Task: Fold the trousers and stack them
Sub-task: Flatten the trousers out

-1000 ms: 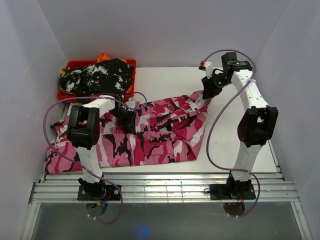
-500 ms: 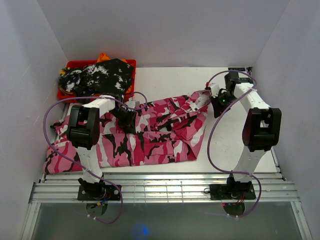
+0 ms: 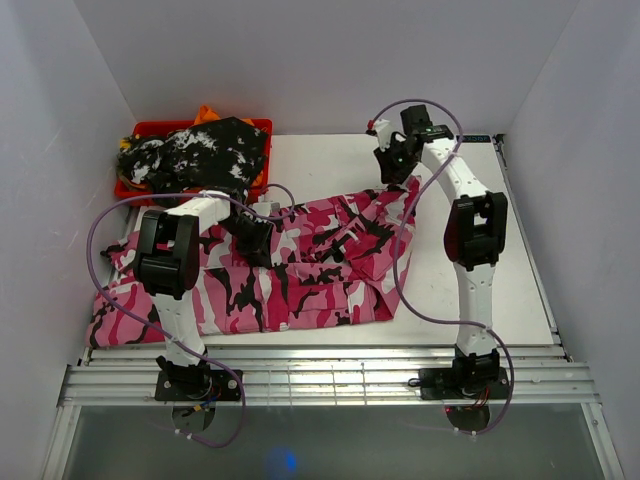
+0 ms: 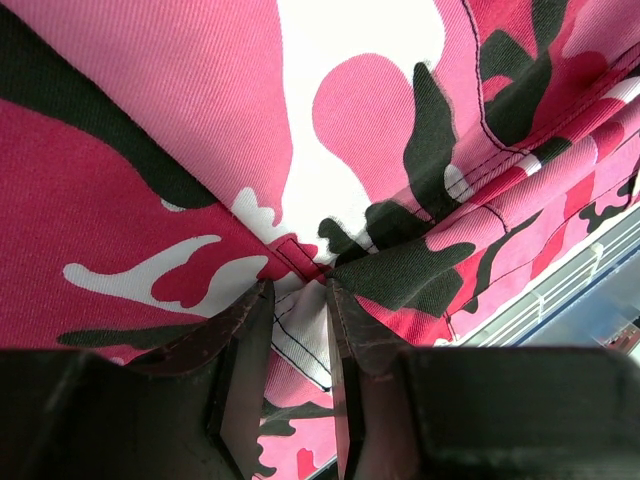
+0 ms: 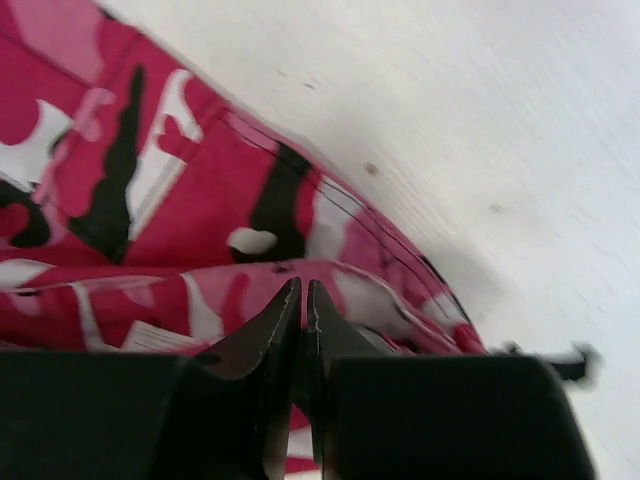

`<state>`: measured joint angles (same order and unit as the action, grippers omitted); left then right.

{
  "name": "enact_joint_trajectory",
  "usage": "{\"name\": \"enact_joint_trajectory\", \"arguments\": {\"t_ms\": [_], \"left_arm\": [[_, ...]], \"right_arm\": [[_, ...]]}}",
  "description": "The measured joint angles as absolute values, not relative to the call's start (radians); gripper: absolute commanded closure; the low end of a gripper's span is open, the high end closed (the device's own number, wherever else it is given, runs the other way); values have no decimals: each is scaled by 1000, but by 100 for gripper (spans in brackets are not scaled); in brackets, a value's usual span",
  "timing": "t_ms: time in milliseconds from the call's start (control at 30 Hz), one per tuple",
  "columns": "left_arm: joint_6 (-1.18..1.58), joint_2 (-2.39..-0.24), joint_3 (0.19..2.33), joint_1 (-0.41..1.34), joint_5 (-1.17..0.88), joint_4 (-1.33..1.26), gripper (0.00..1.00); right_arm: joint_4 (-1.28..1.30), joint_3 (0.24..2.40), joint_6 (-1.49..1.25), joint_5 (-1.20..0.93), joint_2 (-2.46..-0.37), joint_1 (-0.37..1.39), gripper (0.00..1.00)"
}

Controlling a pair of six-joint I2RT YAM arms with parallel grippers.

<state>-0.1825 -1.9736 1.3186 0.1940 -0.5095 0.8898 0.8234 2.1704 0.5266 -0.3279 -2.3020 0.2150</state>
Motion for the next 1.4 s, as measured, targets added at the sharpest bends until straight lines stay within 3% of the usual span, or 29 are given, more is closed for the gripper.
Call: {"name": "enact_joint_trajectory", "arguments": {"t_ms": [200, 233, 333, 467, 700, 867, 1200, 1300, 1333, 1400], "left_arm": [[-183, -1974, 1319, 194, -510, 889, 60], [-183, -1974, 1319, 194, -510, 889, 59], [-181, -1973, 1319, 194, -513, 890, 54], [-175, -1969, 1319, 198, -520, 892, 44], [-175, -1952, 1310, 208, -514, 891, 37], [-171, -1946, 1303, 207, -516, 883, 36], [-157, -1940, 1289, 193, -534, 871, 36], [-157, -1940, 1289, 192, -535, 871, 36], [-157, -1940, 1289, 192, -534, 871, 36], [-157, -1940, 1289, 192, -534, 871, 36]], "right_arm": [[803, 2118, 520, -373, -2302, 307, 73], [799, 2118, 516, -375, -2300, 311, 57], [782, 2120, 494, -367, -2279, 307, 28], [769, 2120, 505, -346, -2183, 301, 21], [778, 2078, 616, -309, -1962, 484, 28], [934, 2077, 742, -375, -2035, 621, 30], [1093, 1966, 869, -398, -2151, 620, 31], [1105, 1966, 892, -395, -2163, 620, 46], [1111, 1965, 904, -393, -2167, 620, 65], [1123, 1959, 929, -385, -2168, 620, 86]]}}
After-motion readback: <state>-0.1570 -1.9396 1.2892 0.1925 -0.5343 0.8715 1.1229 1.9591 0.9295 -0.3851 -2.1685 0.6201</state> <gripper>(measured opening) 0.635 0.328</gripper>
